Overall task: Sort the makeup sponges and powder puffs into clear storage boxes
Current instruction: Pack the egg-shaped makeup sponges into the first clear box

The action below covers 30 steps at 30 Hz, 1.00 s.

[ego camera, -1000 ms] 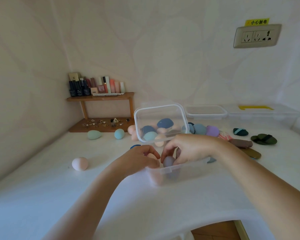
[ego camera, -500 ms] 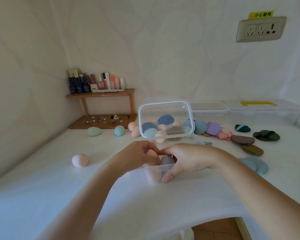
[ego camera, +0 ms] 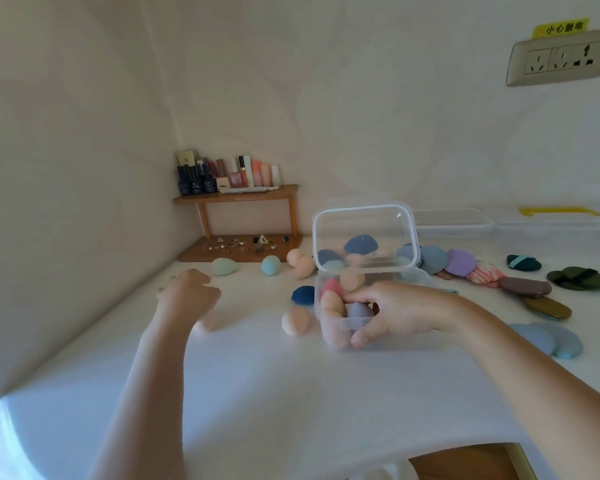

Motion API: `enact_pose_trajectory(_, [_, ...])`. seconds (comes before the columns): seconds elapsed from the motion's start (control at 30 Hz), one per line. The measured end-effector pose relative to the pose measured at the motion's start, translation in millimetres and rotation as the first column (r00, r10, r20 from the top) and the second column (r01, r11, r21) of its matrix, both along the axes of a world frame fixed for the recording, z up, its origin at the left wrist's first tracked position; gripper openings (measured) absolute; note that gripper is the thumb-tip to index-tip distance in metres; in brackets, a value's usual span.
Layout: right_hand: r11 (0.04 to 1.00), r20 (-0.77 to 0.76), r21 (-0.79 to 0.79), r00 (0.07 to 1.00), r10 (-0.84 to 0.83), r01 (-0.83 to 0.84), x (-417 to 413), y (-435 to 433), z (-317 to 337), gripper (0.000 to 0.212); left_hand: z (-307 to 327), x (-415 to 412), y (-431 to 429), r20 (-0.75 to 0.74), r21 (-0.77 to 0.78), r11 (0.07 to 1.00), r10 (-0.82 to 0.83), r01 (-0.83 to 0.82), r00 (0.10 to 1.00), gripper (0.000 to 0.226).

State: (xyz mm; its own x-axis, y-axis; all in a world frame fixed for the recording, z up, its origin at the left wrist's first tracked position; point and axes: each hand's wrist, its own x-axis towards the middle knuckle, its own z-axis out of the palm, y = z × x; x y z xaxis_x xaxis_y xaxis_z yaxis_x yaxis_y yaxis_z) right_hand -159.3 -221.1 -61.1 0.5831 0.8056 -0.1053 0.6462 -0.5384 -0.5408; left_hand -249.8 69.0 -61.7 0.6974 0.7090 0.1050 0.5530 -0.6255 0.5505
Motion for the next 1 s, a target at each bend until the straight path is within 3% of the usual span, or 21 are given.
enact_pose_trajectory(0.07, [1.0,0.006,0.008,1.0,0.006,-0.006,1,0,0,0.037,-3,-5,5,-0.158,-0.087,0.996,-0.025,0.011,0.987,0.04])
enact_pose_trajectory(0.17, [1.0,0.006,0.001,1.0,0.008,-0.008,1,0,0,0.038,-2,-11,-3,-0.283,-0.068,0.994,-0.102,0.086,0.954,0.018])
enact_pose_trajectory(0.27, [1.0,0.001,-0.017,1.0,0.014,-0.014,1,0,0,0.042,-6,-9,1,-0.188,-0.132,0.987,-0.119,0.095,0.975,0.034])
enact_pose_trajectory(0.33, [1.0,0.005,-0.02,1.0,0.017,-0.017,1,0,0,0.043,-5,-7,-2,-0.001,-0.143,0.976,-0.168,0.166,0.986,0.042])
enact_pose_trajectory(0.43, [1.0,0.011,-0.025,1.0,0.016,-0.016,0,0,0,0.044,7,-5,-27,0.363,-0.012,0.944,-0.303,0.329,0.881,0.039])
enact_pose_trajectory(0.5, [1.0,0.004,-0.016,1.0,0.027,-0.027,-2,1,1,0.043,16,-1,-55,0.468,0.046,0.893,-0.414,0.447,0.781,0.033])
enact_pose_trajectory(0.57, [0.999,0.001,-0.013,0.999,0.046,-0.046,-2,0,2,0.042,20,6,-83,0.509,0.021,0.823,-0.498,0.568,0.702,0.038])
enact_pose_trajectory(0.67, [0.996,-0.021,-0.039,0.997,0.075,-0.076,-2,0,5,0.046,23,23,-114,0.518,0.048,0.778,-0.556,0.627,0.65,0.049])
enact_pose_trajectory(0.73, [0.993,-0.031,-0.047,0.994,0.108,-0.11,-2,0,6,0.05,22,33,-129,0.55,-0.012,0.726,-0.57,0.688,0.61,0.052])
enact_pose_trajectory(0.83, [0.993,-0.04,-0.063,0.994,0.099,-0.102,-4,-2,8,0.054,14,38,-139,0.54,-0.212,0.631,-0.561,0.746,0.628,0.032])
enact_pose_trajectory(0.9, [0.994,-0.026,-0.058,0.996,0.09,-0.092,-5,-3,9,0.052,6,38,-139,0.47,-0.22,0.593,-0.631,0.775,0.617,0.032])
enact_pose_trajectory(1.0, [0.995,0.014,-0.05,0.996,0.086,-0.085,-9,-5,10,0.047,5,37,-137,0.385,-0.208,0.607,-0.67,0.767,0.635,0.02])
